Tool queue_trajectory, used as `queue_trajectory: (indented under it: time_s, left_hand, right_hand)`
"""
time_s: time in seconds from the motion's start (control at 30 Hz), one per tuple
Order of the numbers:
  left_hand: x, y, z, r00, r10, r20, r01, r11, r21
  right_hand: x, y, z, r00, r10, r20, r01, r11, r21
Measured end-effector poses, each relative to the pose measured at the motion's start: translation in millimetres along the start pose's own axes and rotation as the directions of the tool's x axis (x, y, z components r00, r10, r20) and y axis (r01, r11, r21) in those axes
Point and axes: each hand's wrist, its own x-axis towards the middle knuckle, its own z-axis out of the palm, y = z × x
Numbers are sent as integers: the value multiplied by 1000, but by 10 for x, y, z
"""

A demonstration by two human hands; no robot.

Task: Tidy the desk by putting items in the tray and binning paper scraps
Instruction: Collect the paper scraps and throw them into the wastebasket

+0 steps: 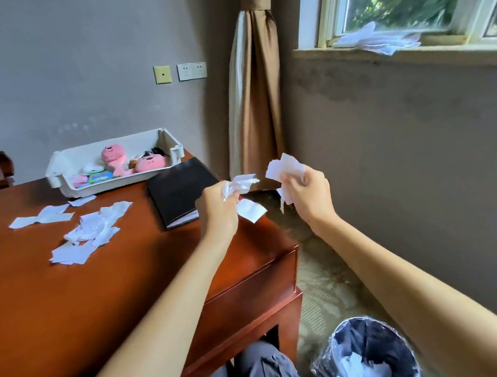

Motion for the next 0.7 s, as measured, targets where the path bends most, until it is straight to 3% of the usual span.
queue_trajectory:
  time_s: [0.17,0.33,0.57,0.7]
  left_hand:
    - [-241,289,910,979,55,196,-28,990,-138]
    - [-563,371,1743,934,19,357,20,994,-106]
    - [-978,-95,2719,836,-111,537,93,994,62]
    - [-1130,-510,3232,742,-229,630,131,971,199]
  right_hand:
    - [27,608,-767,983,97,-156,-112,989,-93]
    - [-108,1361,-1281,942,235,-241,-276,948,-156]
    - [-421,2460,-1438,884,397,-248,-456,849,-268]
    - [-599,3095,-1349,822,525,-222,-570,760,-311]
